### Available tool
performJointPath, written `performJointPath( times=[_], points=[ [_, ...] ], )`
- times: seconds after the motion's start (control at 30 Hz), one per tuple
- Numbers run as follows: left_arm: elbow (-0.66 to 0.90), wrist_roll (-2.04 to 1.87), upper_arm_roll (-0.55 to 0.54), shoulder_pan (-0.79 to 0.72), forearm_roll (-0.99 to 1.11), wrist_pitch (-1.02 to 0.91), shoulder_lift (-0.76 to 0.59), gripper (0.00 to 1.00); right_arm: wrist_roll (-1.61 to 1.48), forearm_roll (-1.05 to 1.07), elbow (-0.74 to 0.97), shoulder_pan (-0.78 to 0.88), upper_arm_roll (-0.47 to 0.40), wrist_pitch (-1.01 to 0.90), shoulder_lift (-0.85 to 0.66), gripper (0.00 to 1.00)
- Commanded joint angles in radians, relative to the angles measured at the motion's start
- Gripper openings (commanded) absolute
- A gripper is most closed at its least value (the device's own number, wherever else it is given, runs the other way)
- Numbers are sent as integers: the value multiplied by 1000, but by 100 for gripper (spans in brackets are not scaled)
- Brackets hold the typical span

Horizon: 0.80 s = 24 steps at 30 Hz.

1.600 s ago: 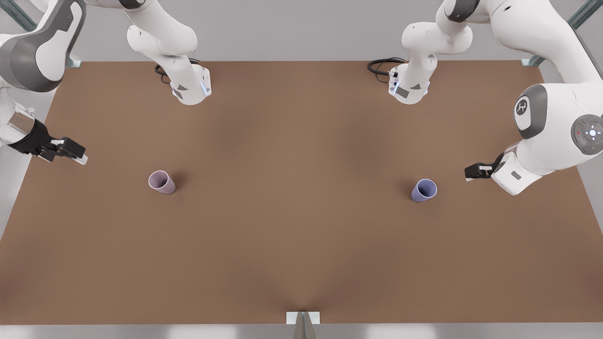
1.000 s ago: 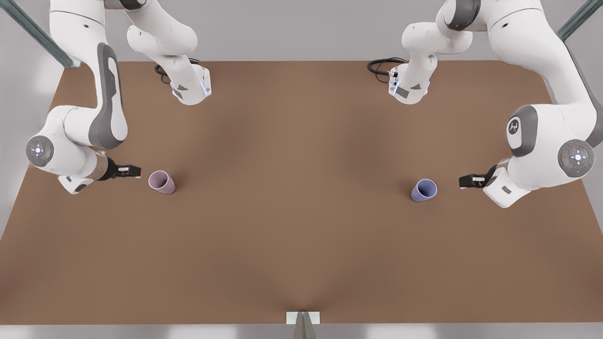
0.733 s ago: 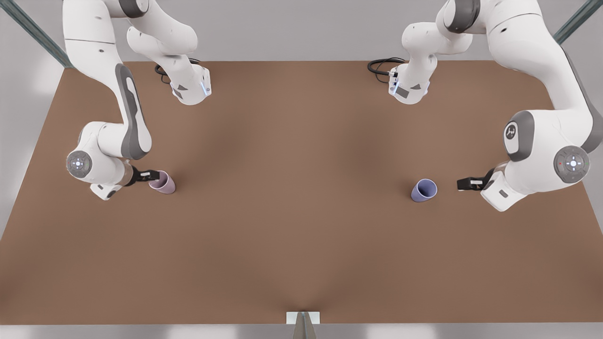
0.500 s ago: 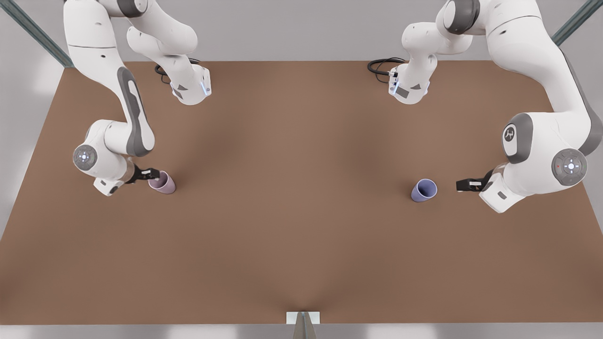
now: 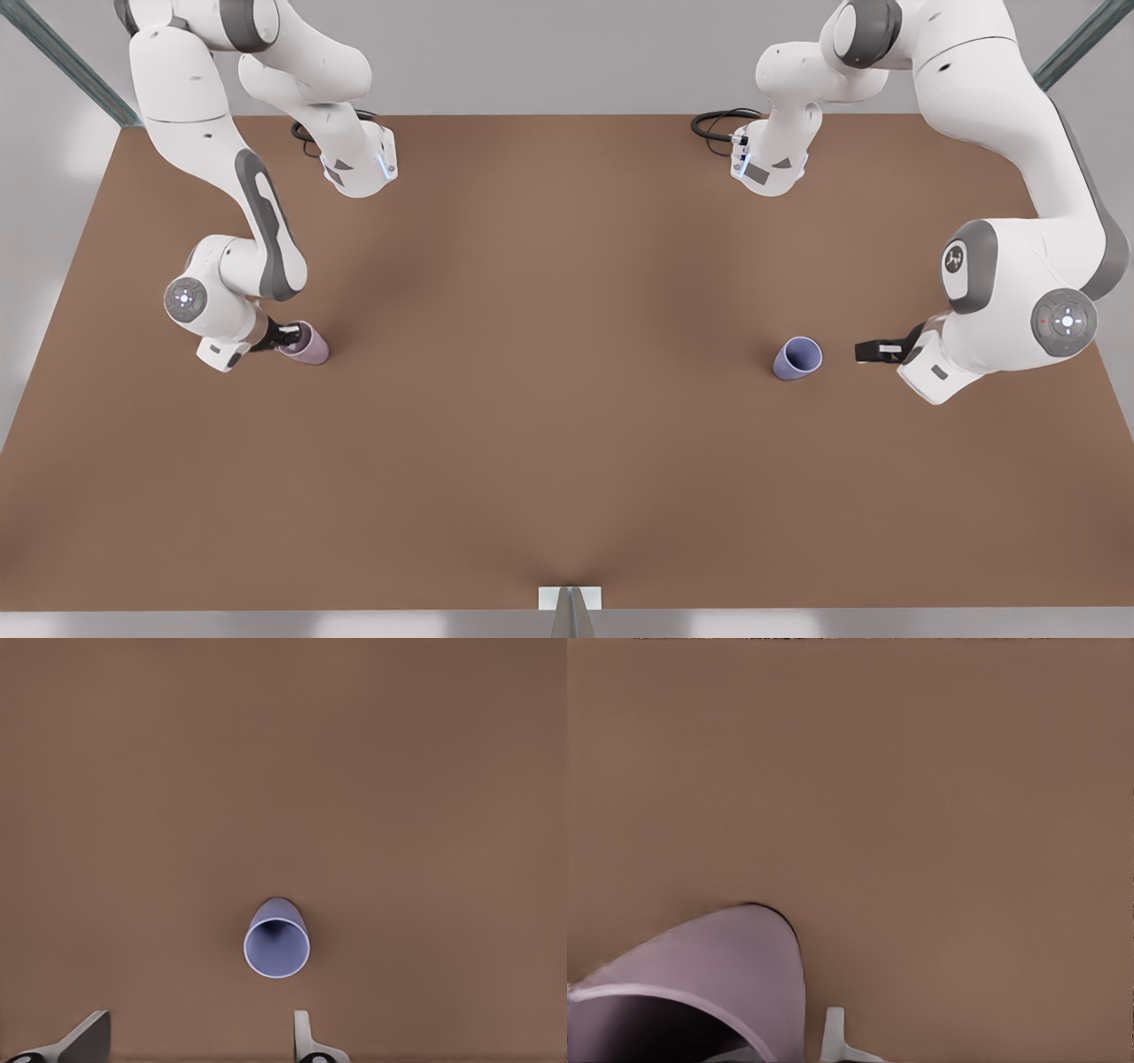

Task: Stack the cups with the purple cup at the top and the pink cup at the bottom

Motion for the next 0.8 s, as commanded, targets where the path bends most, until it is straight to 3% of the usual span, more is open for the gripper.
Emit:
performJointPath(
  times=[0.0,0.1,0.3,0.43,0.53,0.63,0.67,0.77],
  points=[
    [0,0,0,0,0,0,-3,100,-87,-4,0,0,0,33,2,34],
    [-23,0,0,-1,-17,43,-2,100,-85,-4,2,2,1,26,-1,21],
    [-23,0,0,0,-29,40,2,100,-33,0,55,22,9,-101,-59,21],
    [-23,12,0,-1,-29,40,-8,100,357,7,250,218,47,-334,-67,21],
    [-21,43,0,0,-26,65,-21,100,594,108,321,293,147,-336,-56,21],
    [-33,43,-8,-5,-26,82,-31,100,948,197,514,512,173,-352,82,21],
    [-96,45,-12,-5,-26,141,-52,100,1137,197,658,558,222,-365,183,21],
    [-259,88,-21,-6,-26,276,-106,100,1418,192,957,703,237,-392,407,21]
  ],
)
